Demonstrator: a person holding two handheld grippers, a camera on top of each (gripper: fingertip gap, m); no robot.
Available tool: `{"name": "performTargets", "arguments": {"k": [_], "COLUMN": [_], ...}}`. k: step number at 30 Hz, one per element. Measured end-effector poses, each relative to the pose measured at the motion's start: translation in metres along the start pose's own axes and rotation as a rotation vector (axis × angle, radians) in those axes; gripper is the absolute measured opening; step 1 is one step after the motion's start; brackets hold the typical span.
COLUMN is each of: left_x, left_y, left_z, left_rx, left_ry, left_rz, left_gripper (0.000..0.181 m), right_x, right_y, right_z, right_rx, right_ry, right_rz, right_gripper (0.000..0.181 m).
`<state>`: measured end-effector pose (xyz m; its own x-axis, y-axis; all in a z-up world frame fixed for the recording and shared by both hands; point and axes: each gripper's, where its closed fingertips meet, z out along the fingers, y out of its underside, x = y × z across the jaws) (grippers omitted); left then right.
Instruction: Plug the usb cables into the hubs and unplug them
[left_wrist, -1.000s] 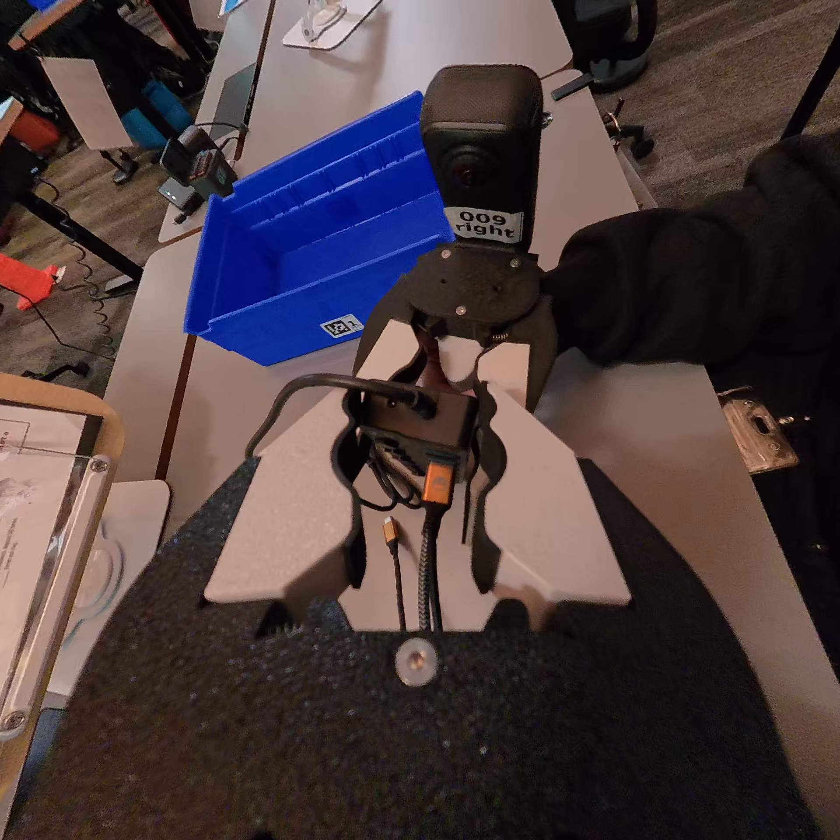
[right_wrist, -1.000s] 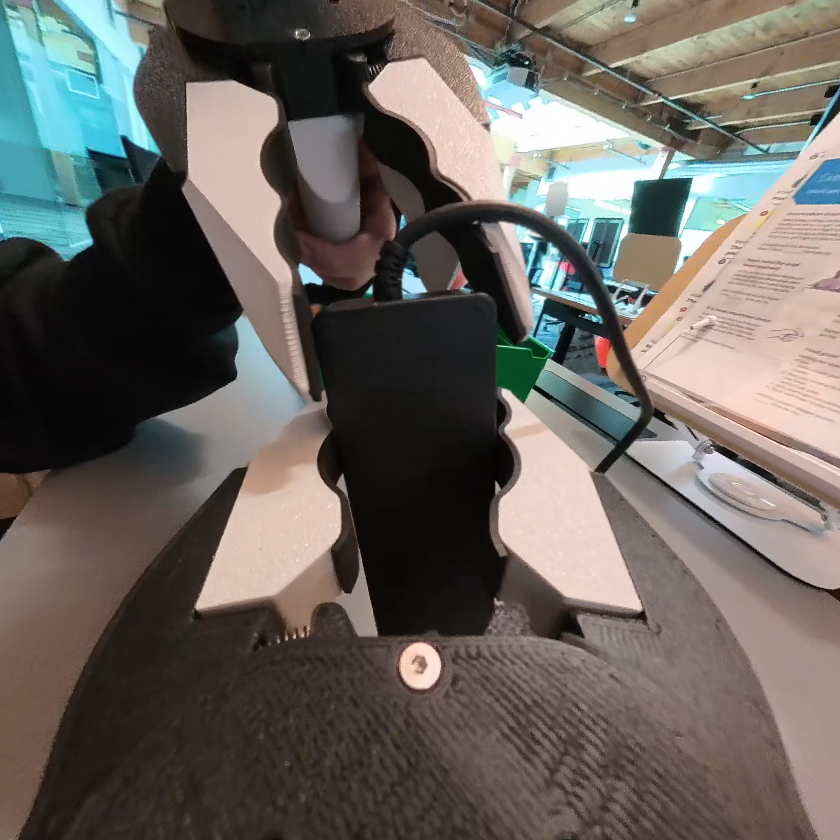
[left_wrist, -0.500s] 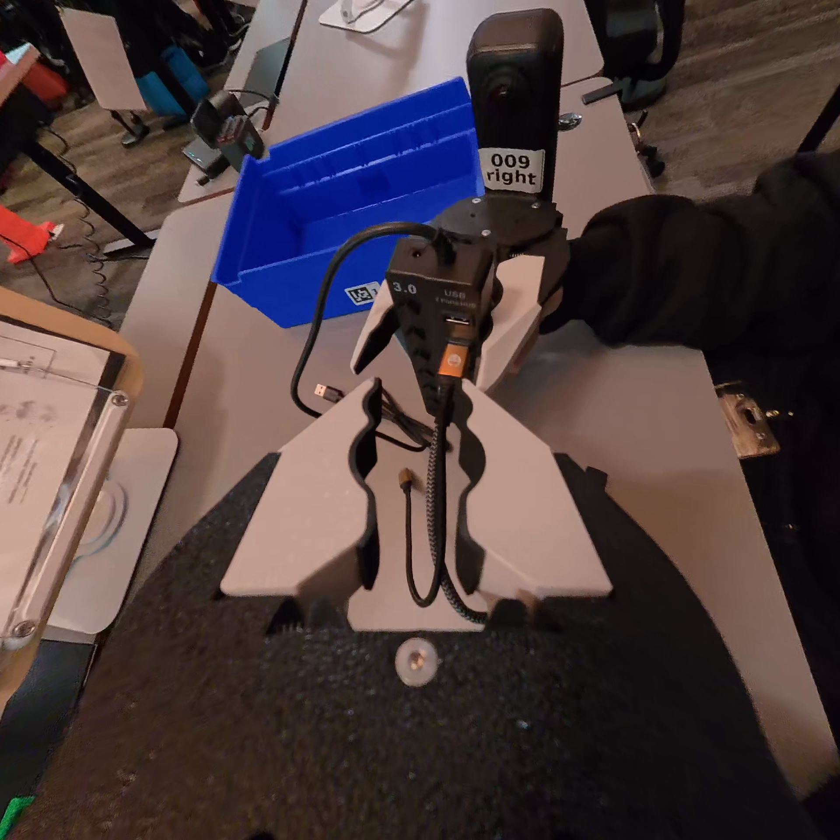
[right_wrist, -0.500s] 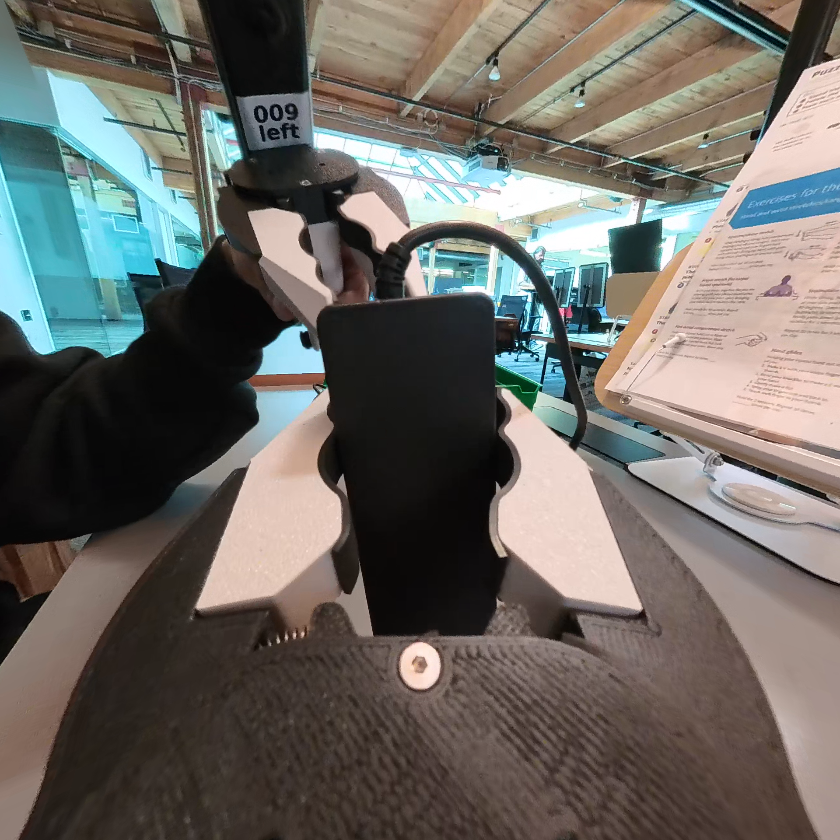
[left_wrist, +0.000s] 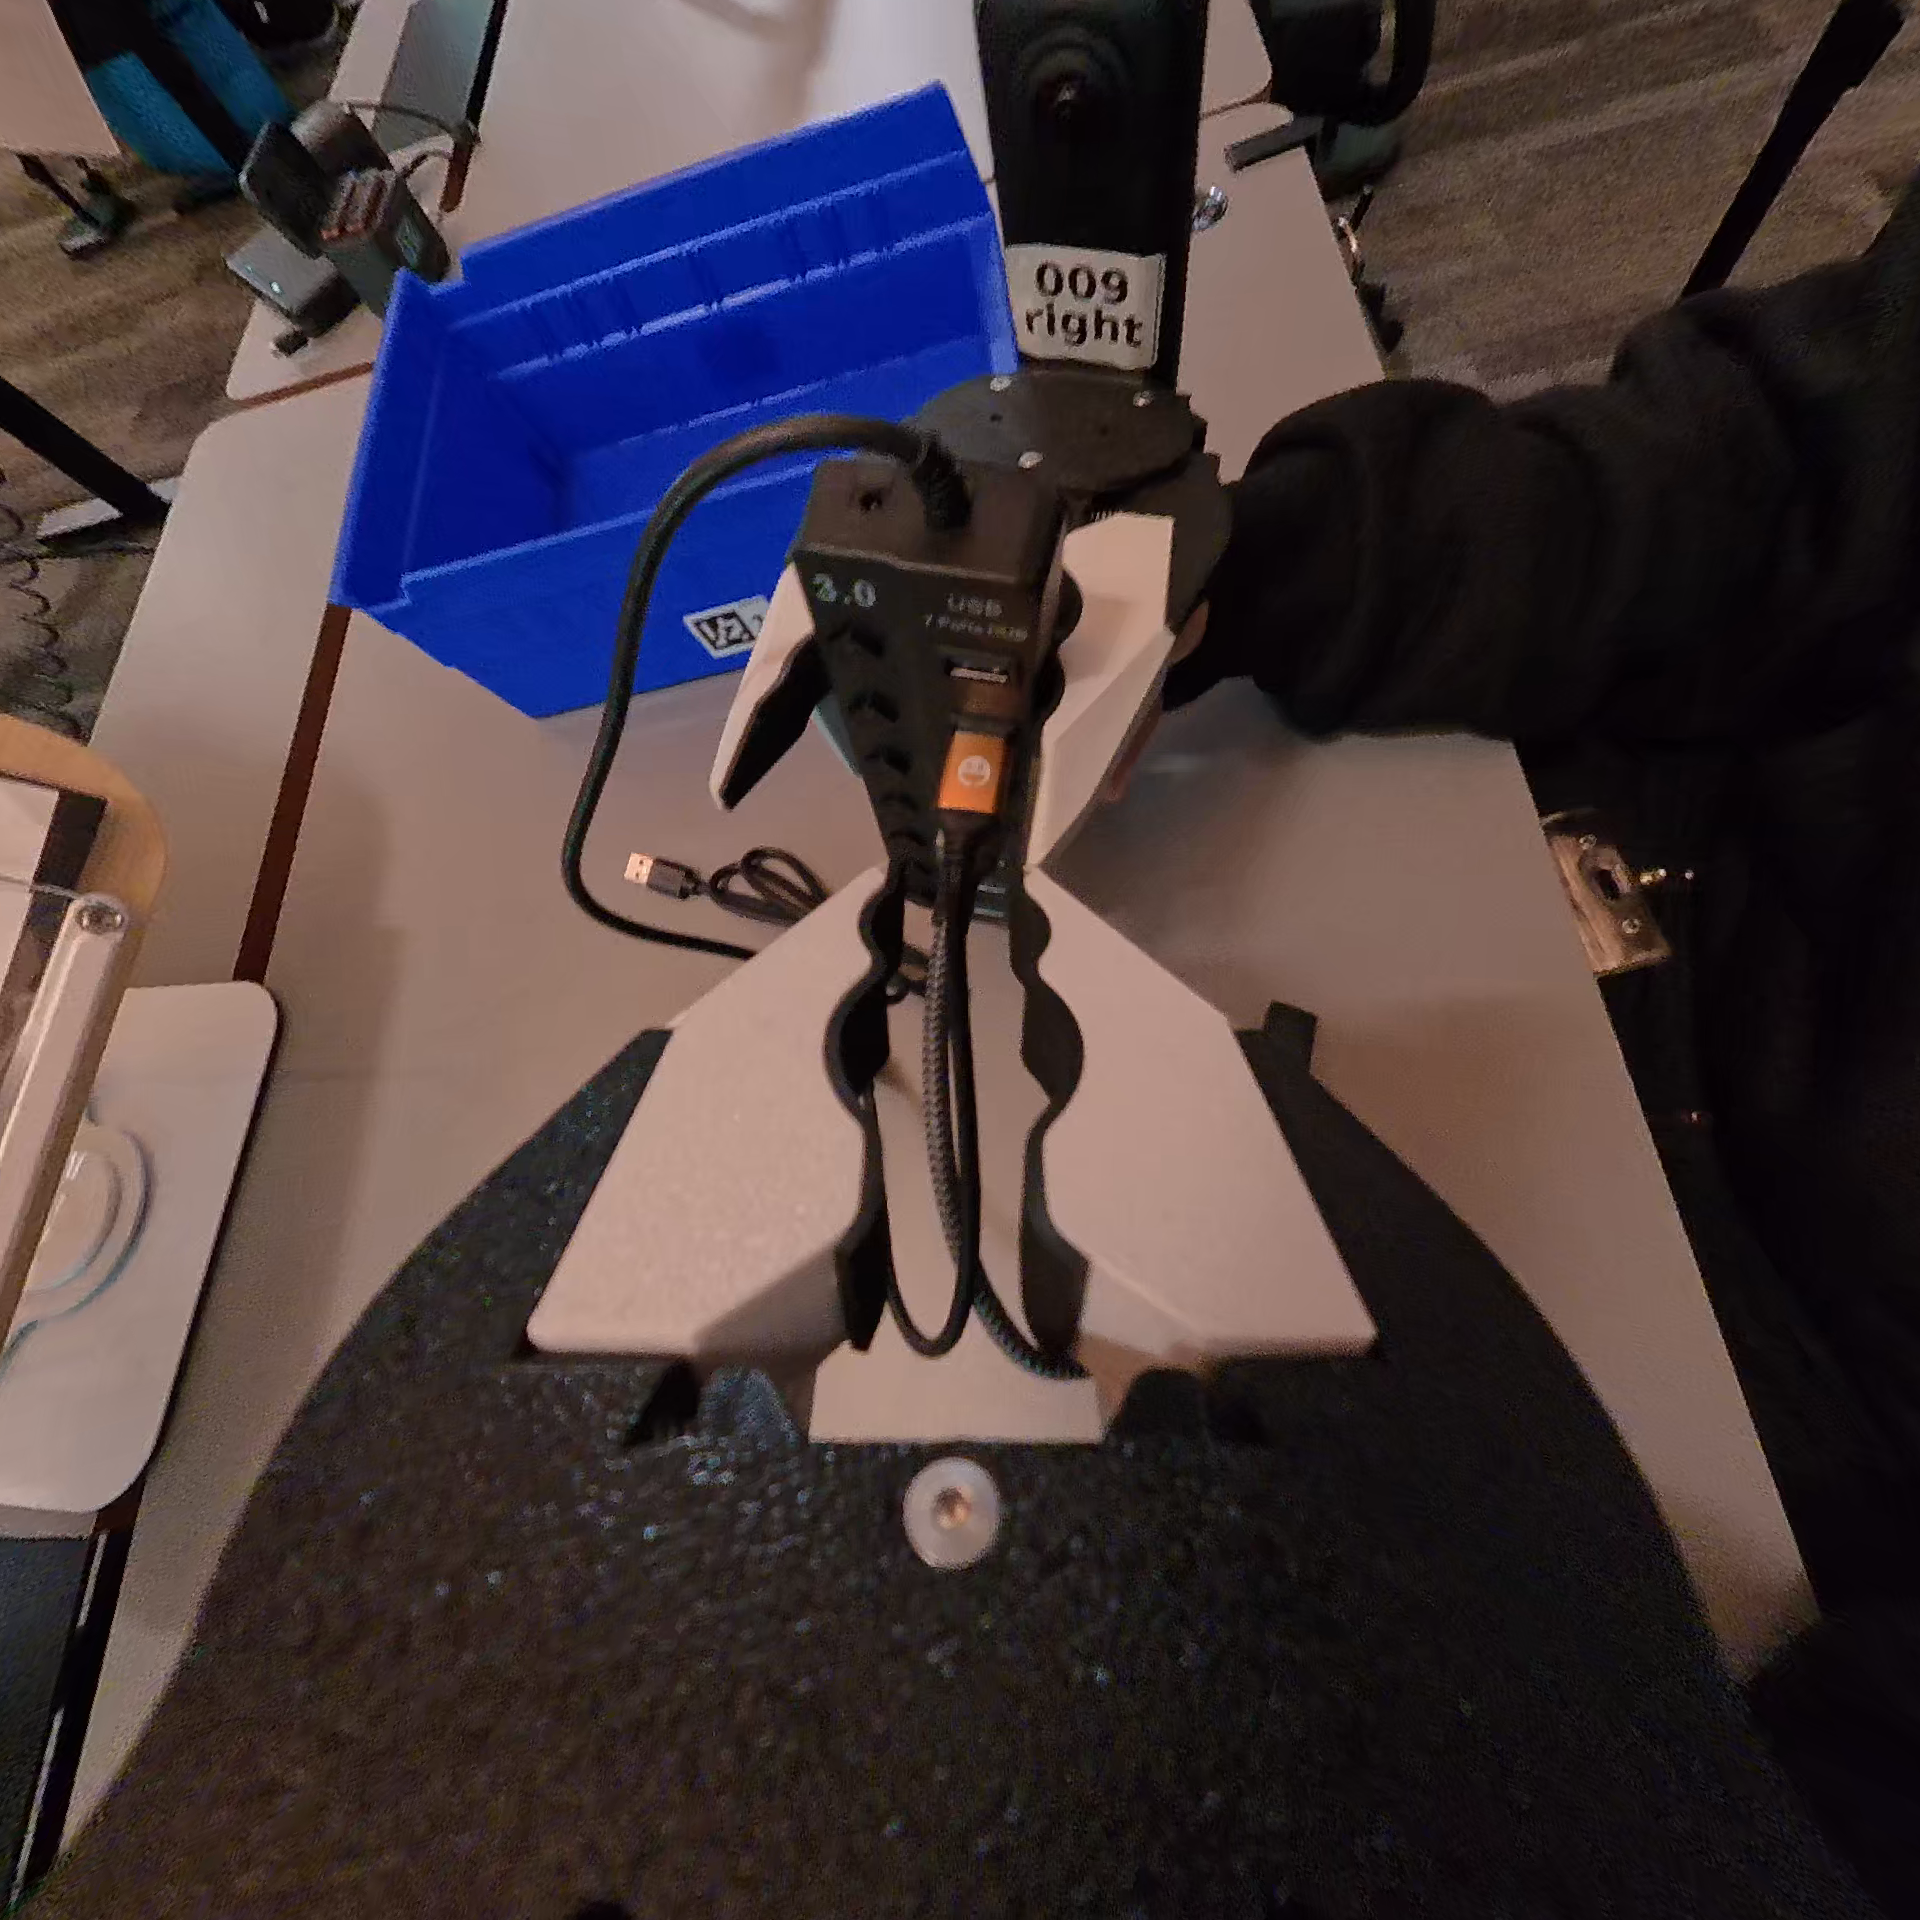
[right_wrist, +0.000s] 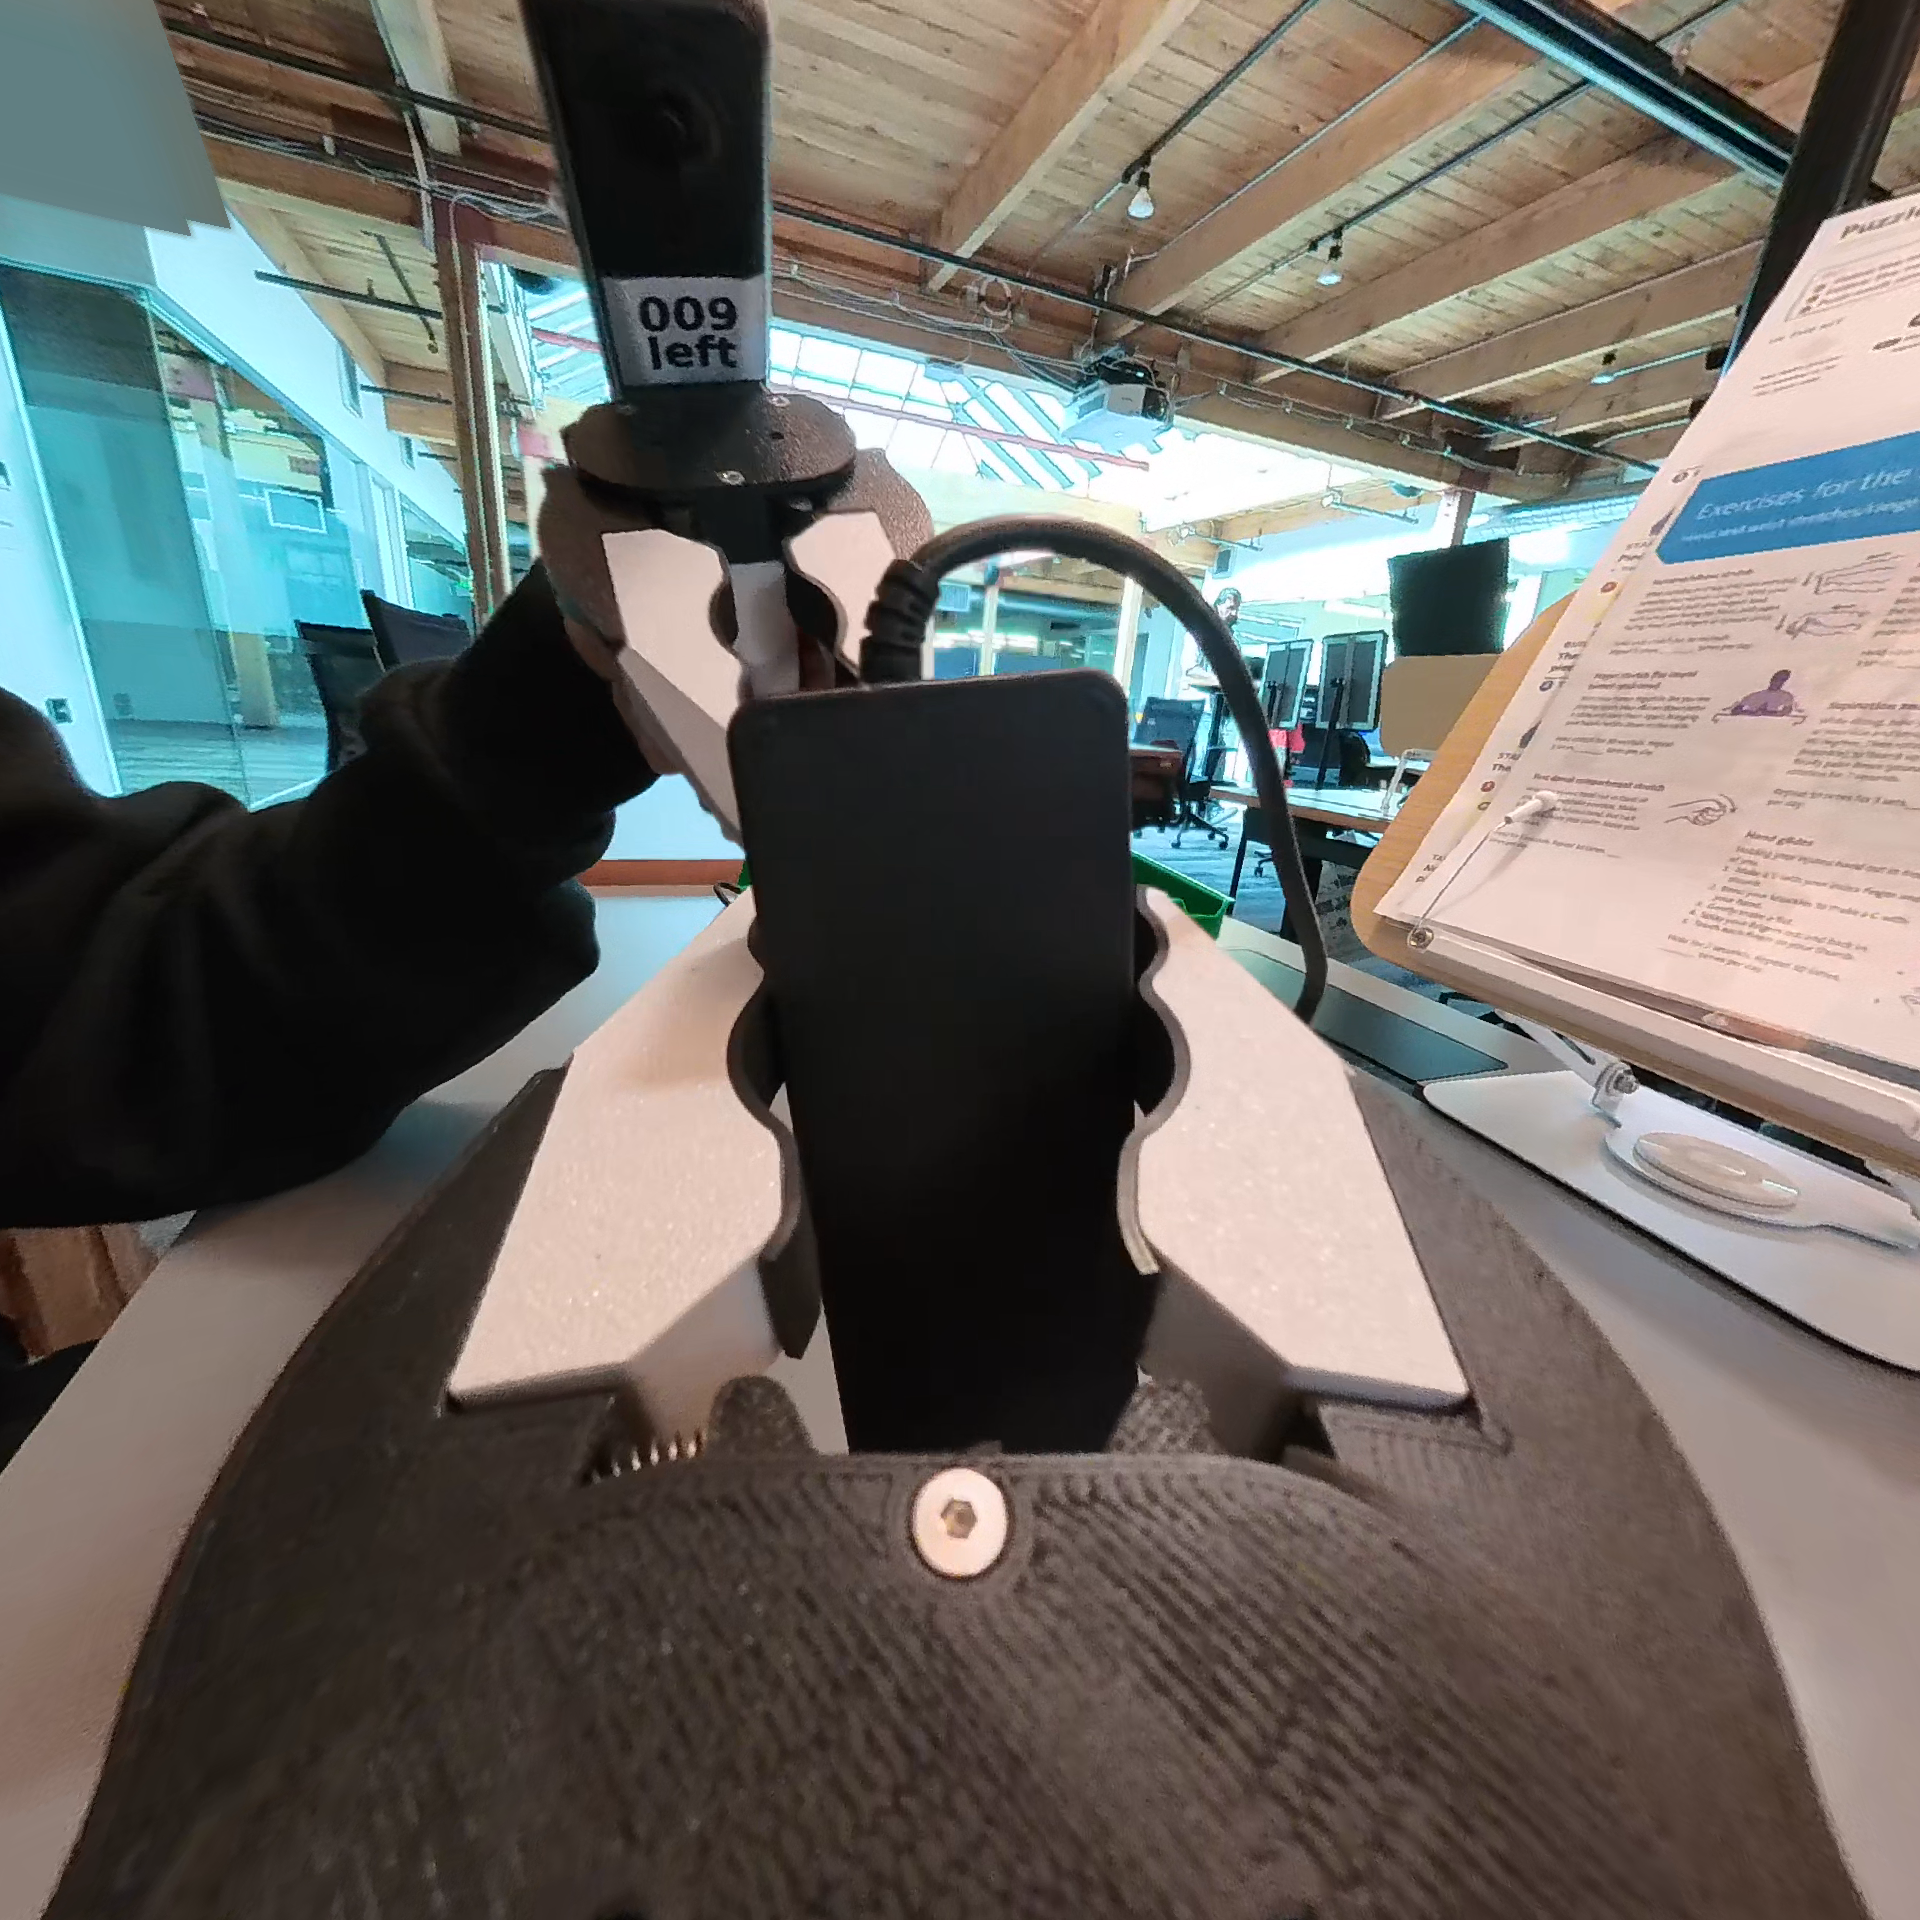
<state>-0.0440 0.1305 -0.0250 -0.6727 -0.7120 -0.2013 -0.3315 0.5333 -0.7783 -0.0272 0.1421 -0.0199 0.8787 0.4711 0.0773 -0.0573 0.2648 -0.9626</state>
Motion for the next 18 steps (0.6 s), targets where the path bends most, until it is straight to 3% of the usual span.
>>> {"name": "performTargets", "arguments": {"k": [7,11,18], "left_x": [0.002,0.003,0.001], "left_y": [0.012,0.004,0.011], "left_z": [0.004,0.018,0.028], "left_rx": [-0.041,-0.019,-0.062], "left_ry": [0.038,0.041,0.017], "left_rz": [-0.01,0.019,0.093], "left_gripper": [0.017,0.002,0.0], "right_x": [-0.001,-0.003,0.0], "right_y": [-0.011,-0.009,-0.006], "right_z": [-0.002,0.0,-0.002], "right_rx": [0.073,0.066,0.05], "right_ry": [-0.028,-0.029,-0.029], "right_rz": [0.068,0.075,0.073], "right_gripper": [0.064,0.064,0.064]}}
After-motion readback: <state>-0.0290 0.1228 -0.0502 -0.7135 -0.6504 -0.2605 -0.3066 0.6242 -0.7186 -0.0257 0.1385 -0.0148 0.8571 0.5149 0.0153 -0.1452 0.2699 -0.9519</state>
